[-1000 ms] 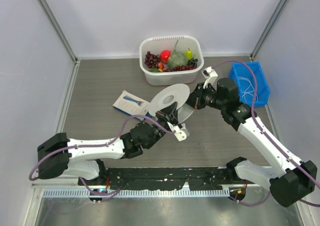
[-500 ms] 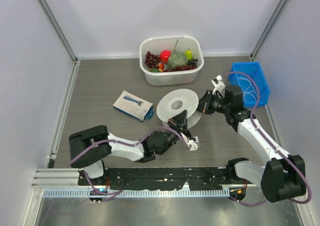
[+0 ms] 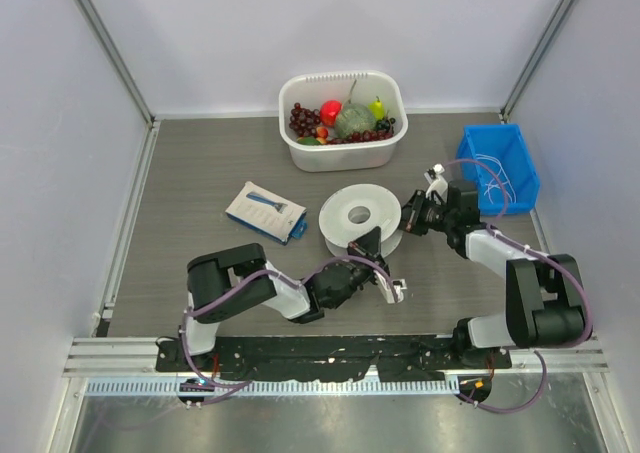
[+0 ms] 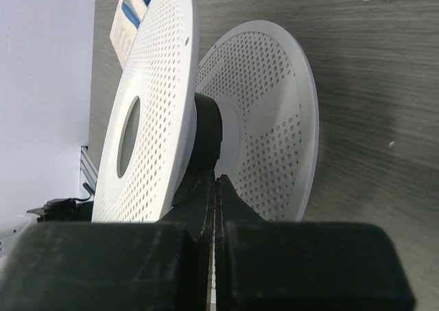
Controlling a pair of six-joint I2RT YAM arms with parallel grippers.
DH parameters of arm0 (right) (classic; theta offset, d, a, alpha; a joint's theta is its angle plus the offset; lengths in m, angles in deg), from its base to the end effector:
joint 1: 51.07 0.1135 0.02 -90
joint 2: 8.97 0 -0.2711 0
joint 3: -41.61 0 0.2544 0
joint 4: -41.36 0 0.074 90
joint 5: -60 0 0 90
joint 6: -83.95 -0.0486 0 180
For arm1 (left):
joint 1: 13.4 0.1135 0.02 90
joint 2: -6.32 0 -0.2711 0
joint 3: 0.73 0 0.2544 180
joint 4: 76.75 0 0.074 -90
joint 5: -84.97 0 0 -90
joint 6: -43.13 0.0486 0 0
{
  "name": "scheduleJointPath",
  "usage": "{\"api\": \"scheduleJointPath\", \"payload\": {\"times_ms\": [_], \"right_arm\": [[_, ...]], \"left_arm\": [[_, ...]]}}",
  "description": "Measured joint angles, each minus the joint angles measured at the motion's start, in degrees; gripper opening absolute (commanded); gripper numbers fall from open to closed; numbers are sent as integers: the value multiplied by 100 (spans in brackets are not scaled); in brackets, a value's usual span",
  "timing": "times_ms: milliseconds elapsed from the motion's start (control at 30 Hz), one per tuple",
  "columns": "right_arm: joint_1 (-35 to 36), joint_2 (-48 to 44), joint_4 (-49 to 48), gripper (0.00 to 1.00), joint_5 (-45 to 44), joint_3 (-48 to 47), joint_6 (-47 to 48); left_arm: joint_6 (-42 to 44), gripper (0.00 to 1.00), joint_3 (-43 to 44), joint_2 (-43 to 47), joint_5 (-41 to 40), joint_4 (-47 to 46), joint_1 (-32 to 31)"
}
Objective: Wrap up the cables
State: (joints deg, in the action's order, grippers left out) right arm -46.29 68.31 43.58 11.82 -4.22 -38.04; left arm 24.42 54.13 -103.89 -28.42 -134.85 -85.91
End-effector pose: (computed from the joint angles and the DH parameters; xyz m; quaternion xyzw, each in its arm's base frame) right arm 0.2654 0.0547 0.1841 0.0300 0.8401 0.4376 0.3192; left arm 0.1316 -0.3535 0.1643 0.5966 0.3494 0.1323 0.7103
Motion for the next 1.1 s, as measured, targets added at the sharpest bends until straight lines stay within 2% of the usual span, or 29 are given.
{"api": "scheduleJointPath", "payload": {"times_ms": [133, 433, 1100], "right_arm": [[-57, 511, -570, 1, 22, 0, -13], [-98, 1099, -1102, 1, -286, -46, 68], [-98, 2564, -1132, 1, -190, -992, 153]], "left_arm": [[31, 0, 142, -326, 149, -52, 221], [157, 0, 485, -979, 579, -205, 660], [579, 1, 835, -1615, 960, -404, 1027]]}}
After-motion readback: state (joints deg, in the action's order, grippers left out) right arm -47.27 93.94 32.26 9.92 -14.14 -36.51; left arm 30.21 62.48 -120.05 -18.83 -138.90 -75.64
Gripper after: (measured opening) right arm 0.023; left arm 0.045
